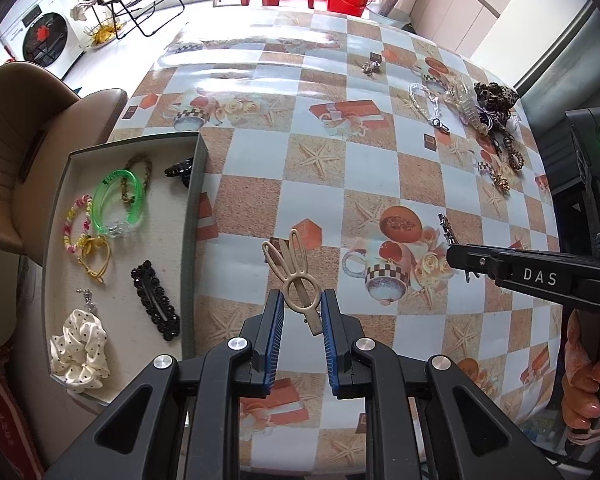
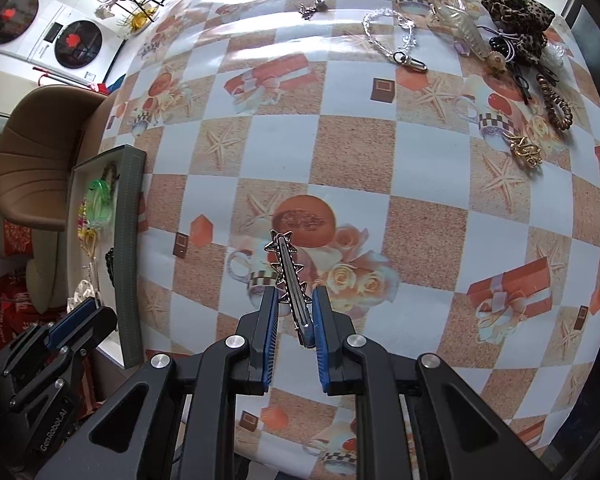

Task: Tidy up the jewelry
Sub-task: 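Carry the bunny-ear clip with the left tool while the right tool carries the hair pin to the tray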

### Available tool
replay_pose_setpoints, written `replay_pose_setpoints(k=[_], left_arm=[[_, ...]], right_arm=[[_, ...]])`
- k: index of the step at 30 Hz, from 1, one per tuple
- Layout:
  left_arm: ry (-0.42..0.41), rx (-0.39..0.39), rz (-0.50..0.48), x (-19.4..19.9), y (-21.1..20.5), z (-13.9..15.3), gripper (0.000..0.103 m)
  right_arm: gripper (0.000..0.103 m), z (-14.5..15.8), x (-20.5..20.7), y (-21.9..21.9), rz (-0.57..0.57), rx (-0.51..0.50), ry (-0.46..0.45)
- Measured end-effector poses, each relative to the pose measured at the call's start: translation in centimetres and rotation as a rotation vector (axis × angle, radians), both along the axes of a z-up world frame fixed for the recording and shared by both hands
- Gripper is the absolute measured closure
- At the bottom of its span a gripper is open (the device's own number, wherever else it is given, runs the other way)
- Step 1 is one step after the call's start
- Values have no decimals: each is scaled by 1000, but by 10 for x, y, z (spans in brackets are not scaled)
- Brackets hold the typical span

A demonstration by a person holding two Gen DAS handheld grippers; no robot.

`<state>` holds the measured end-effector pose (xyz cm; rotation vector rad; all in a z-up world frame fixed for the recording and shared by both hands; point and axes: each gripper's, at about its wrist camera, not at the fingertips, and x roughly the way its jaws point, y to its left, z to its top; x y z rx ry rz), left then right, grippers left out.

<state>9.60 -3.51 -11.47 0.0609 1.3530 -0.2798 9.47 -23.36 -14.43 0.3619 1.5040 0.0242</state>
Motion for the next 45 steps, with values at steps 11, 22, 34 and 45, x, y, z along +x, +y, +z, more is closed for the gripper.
replay_pose_setpoints(k=[11, 22, 34, 45], left_arm=[[-8, -34, -2, 1, 50, -2, 81], [-22, -25, 84, 3, 142, -6, 81], [6, -11, 177, 4, 209, -31, 81], [28, -20, 181, 12, 205, -53, 81]], right_arm=[[85, 10, 9, 48, 2, -14, -18], [85, 19, 31, 140, 91, -4, -53], [85, 8, 51, 229, 235, 3, -48], [85, -7, 66, 246, 276, -22, -27]])
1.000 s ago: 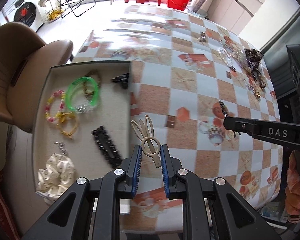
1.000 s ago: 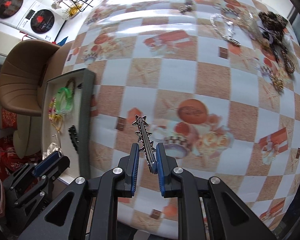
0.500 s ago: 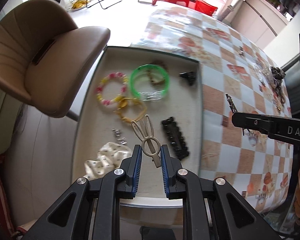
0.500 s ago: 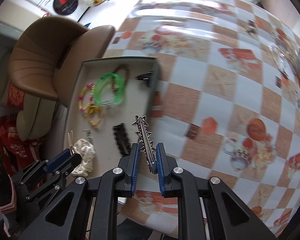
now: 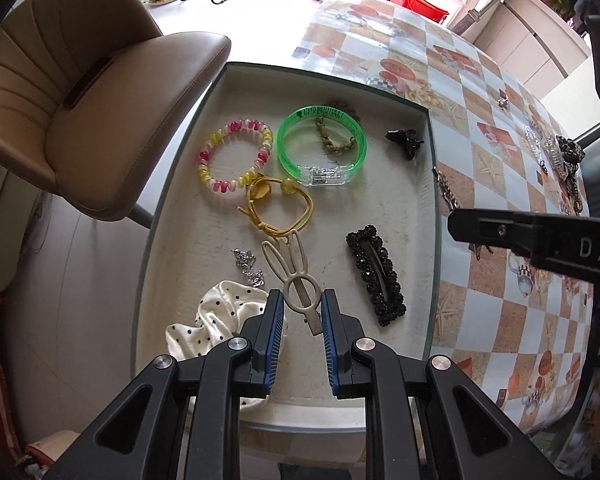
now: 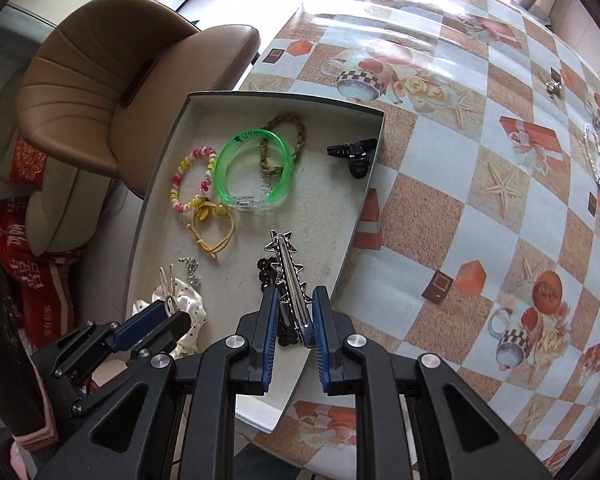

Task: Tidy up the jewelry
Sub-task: 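Carry the bunny-ear clip with the left tool while the right tool carries the hair pin to the tray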

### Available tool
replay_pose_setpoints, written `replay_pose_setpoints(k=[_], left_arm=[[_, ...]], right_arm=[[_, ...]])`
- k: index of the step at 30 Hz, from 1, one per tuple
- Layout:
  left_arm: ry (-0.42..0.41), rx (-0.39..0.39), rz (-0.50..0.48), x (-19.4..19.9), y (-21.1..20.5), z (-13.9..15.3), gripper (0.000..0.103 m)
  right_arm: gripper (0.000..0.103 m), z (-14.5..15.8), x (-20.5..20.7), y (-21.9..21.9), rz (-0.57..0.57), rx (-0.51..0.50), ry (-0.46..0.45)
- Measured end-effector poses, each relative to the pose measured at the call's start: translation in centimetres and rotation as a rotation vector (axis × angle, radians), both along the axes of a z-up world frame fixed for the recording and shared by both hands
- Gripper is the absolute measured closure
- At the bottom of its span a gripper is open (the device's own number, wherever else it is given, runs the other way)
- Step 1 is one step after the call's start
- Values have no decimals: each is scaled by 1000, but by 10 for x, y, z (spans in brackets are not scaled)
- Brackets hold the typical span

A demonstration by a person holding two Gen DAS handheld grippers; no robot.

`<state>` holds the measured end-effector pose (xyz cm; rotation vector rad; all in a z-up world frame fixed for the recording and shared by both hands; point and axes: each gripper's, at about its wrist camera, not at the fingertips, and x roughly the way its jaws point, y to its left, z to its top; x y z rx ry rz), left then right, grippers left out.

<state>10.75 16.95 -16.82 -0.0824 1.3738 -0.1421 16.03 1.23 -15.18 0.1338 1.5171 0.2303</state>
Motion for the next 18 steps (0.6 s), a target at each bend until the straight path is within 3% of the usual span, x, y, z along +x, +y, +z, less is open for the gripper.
replay_pose_setpoints(k=[18], left_arm=[[39, 38, 7, 13, -9, -38, 81]], right_arm=[[85, -38, 30, 15, 28, -24, 52]])
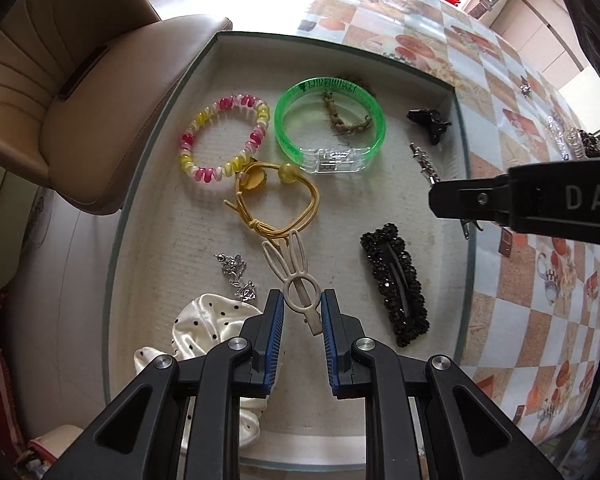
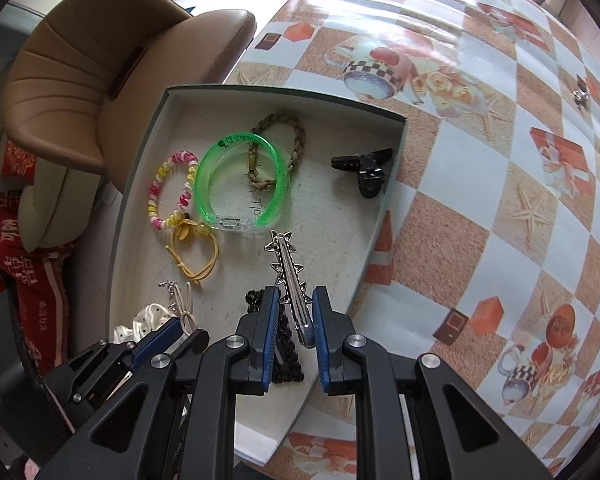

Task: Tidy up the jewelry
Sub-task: 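Carry the bunny-ear clip with the left tool while the right tool carries the hair pin to the tray, then release the bunny-ear clip into the tray with the left tool while the right tool releases the hair pin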

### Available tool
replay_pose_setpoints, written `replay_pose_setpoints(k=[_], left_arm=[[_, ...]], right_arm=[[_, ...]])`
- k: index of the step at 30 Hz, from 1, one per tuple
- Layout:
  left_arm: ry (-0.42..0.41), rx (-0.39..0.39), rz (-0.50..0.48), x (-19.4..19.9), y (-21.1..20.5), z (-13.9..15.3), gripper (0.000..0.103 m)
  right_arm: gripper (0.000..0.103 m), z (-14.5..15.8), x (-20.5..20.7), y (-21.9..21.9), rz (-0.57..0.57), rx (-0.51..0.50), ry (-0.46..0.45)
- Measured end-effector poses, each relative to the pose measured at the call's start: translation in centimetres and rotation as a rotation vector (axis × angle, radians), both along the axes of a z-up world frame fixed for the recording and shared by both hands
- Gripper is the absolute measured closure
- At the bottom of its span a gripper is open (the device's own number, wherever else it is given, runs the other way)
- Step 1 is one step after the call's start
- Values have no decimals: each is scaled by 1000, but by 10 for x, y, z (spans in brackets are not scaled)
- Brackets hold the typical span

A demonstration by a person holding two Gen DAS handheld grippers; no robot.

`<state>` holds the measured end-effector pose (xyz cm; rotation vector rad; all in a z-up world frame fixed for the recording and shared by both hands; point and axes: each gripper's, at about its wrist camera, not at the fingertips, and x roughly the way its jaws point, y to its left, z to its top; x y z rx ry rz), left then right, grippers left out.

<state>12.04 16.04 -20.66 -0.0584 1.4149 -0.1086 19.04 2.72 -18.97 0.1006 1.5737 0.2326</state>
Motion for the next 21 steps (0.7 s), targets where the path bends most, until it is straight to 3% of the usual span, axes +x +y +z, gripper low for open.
replay_pose_setpoints(k=[12, 21], left_arm=[[-12, 49, -6, -1, -8, -13, 80], [-7, 73, -21, -5, -13, -11, 80]], right_arm=[[84, -38, 13, 8, 8, -48, 31], [82, -40, 18, 15, 22, -39, 24]])
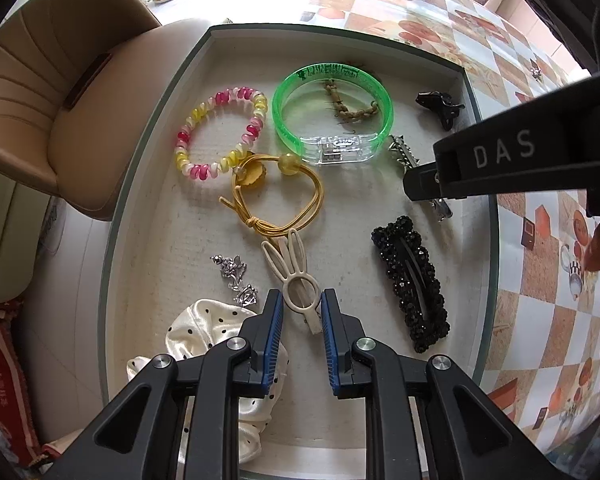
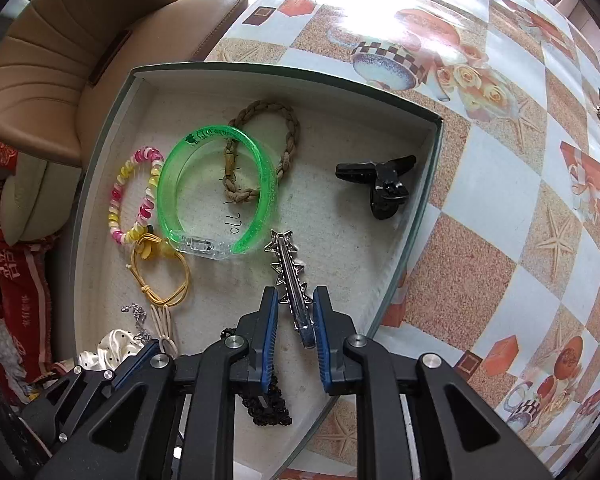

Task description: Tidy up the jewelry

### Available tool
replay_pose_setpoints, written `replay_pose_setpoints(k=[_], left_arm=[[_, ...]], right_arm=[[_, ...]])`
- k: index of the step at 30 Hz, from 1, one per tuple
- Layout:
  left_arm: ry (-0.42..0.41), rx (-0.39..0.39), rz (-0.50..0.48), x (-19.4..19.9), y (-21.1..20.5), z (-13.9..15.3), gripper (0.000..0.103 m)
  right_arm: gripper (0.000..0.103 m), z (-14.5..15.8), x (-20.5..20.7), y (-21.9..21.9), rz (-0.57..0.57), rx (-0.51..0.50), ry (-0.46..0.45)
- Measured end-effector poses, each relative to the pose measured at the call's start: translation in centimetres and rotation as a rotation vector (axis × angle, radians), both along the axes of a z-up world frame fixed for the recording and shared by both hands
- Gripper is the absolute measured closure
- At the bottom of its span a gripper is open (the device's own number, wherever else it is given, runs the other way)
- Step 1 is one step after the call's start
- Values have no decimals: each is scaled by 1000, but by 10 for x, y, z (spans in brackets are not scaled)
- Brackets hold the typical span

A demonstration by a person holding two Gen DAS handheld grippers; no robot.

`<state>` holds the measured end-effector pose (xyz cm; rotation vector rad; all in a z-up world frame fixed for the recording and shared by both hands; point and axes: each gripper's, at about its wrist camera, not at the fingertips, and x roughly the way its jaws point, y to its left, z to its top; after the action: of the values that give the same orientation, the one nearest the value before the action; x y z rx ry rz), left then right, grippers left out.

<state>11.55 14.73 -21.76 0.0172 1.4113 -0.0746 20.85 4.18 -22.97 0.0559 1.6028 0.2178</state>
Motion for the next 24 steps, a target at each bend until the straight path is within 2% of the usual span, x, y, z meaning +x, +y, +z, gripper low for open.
replay_pose_setpoints(k=[4, 8, 9, 11, 12, 13, 18, 24], left_arm=[[2, 9, 4, 1, -3, 4, 80], [3, 9, -4, 0, -4, 10, 80], [1, 12, -6, 1, -5, 13, 75], [-28, 27, 3, 1, -4, 21, 13], [-53, 37, 13, 0, -3, 26, 6], [-75, 42, 16, -1, -2, 31, 5], [-55, 28, 9, -1, -4, 40, 5], [-58, 23, 4, -6, -4, 59, 5]], right_arm=[[66, 14, -1, -5, -12, 24, -12], [61, 35, 0, -8, -35, 51, -41], [61, 39, 0, -10, -43, 55, -47], [61, 52, -2, -16, -62, 60, -65], [61, 57, -4, -20, -71, 60, -72], [61, 61, -6, -23, -79, 59, -76], [61, 79, -17, -47, -113, 47, -84], [47, 92, -44, -61, -126, 27, -80]])
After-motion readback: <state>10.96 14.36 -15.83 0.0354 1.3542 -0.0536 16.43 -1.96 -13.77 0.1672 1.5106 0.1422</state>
